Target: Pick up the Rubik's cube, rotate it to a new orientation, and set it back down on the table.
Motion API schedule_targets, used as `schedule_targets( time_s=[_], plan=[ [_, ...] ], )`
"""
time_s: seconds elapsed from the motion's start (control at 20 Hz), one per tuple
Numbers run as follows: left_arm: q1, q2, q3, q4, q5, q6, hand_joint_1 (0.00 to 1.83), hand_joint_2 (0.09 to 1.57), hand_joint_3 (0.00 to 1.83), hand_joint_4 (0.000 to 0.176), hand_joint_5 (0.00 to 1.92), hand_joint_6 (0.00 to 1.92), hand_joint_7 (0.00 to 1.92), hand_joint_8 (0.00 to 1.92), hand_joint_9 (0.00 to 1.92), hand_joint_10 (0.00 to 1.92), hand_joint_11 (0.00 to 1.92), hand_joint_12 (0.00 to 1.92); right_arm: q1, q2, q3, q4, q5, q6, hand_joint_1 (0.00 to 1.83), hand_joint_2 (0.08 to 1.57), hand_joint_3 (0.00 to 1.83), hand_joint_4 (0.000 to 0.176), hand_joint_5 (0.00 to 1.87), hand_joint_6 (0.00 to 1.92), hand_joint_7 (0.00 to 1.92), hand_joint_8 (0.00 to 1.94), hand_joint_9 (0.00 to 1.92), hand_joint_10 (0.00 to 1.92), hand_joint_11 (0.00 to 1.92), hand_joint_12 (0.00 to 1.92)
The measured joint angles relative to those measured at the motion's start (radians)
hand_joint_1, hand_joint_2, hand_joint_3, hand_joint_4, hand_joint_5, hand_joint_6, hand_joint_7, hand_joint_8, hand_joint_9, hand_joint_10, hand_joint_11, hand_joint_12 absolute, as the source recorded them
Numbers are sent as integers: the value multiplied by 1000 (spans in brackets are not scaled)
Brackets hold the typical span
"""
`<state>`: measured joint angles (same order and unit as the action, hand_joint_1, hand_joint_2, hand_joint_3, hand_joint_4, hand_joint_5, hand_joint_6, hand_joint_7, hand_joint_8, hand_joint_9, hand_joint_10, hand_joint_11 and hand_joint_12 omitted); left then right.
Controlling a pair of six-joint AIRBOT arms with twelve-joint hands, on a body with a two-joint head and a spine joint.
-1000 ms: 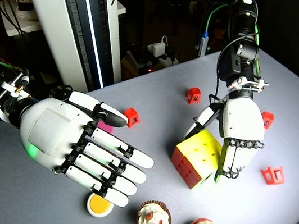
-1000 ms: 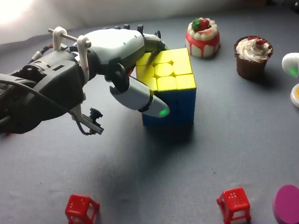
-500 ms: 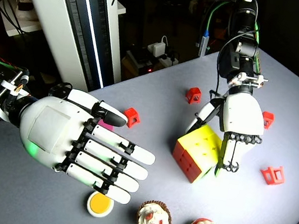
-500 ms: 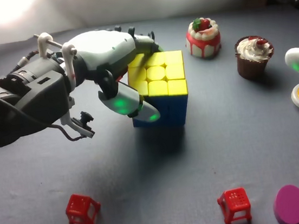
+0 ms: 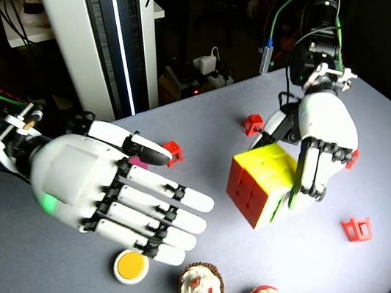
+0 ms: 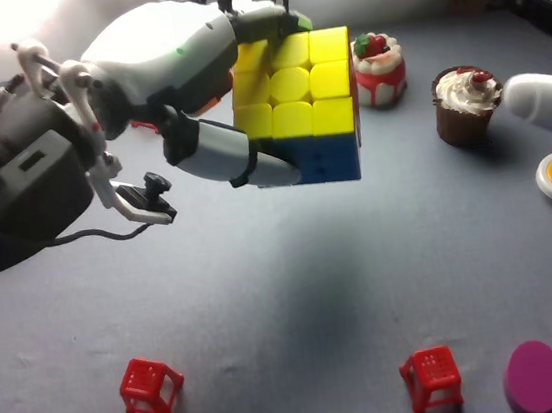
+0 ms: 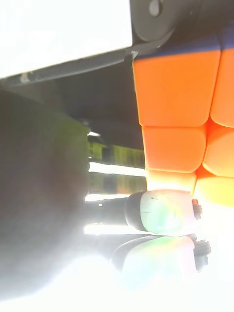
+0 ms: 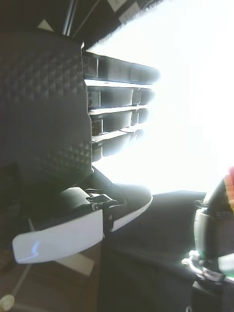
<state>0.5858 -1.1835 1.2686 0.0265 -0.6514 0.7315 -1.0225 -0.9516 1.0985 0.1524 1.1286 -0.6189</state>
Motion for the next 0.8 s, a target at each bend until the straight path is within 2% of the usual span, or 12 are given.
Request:
schedule_targets(
  time_s=[0.05,0.1,0.15,0.2,0.25,0.35,0.45,0.5,0.55,0.6,0.75,0.8],
  plan=[
    [3,3,-5,3,-25,-7,1386,629,1298,0,806,1576,930,1809,953,1921,1381,1921,8,-11,15,-5,5,0,0,1356,0,0,54,17,85,10,102,153,0,842],
    [10,11,-11,29,-39,-6,1460,732,1039,0,949,1852,1177,1899,1273,1921,1432,1921,21,-25,35,-18,7,0,0,1359,0,0,68,21,21,10,32,96,0,435],
    [18,13,-15,32,-50,-16,1466,778,901,0,1028,1907,1276,1917,1399,1921,1482,1921,32,-45,60,-32,11,0,0,1352,0,0,56,14,6,4,10,55,0,124],
    [20,17,-19,33,-53,-16,1451,811,814,0,1037,1918,1274,1920,1405,1921,1490,1921,39,-60,79,-45,12,0,0,1331,0,0,48,10,34,10,26,53,0,24],
    [20,25,-24,38,-70,-18,1235,729,1236,0,770,1920,1028,1921,1318,1921,1406,1921,51,-78,101,-57,9,0,0,1332,0,0,12,2,6,1,4,13,0,4],
    [19,35,-31,43,-107,-19,1201,679,1354,0,747,1844,982,1921,1264,1921,1355,1921,80,-105,136,-84,-5,0,15,1343,1,0,15,6,12,4,53,27,0,0],
    [19,42,-32,45,-125,-19,1196,626,1470,0,811,1902,1022,1921,1312,1921,1403,1921,98,-132,169,-91,-8,0,23,1340,0,0,5,1,5,1,13,6,0,0],
    [19,42,-32,44,-127,-19,1359,593,1464,0,946,1917,956,1921,1331,1921,1420,1921,104,-153,192,-90,-12,0,17,1343,2,0,0,0,0,0,2,0,0,0],
    [19,42,-32,45,-127,-19,1395,575,1481,0,1005,1920,954,1921,1343,1921,1420,1921,107,-163,202,-90,-18,0,54,1337,0,0,0,0,0,0,0,0,0,0],
    [19,42,-32,48,-129,-19,1257,589,1477,0,881,1818,1025,1921,1321,1921,1402,1921,109,-174,209,-93,-27,0,76,1331,0,0,0,0,0,0,0,0,0,0],
    [19,42,-36,64,-152,-19,1221,678,1254,0,820,1589,930,1921,1319,1921,1421,1921,121,-196,227,-111,-35,0,89,1326,0,0,0,0,0,0,0,0,0,0],
    [19,42,-36,63,-159,-19,1186,942,788,0,667,1458,759,1921,1211,1921,1305,1921,127,-201,230,-113,-34,0,56,1334,0,0,57,25,10,4,0,0,0,0]
  ],
)
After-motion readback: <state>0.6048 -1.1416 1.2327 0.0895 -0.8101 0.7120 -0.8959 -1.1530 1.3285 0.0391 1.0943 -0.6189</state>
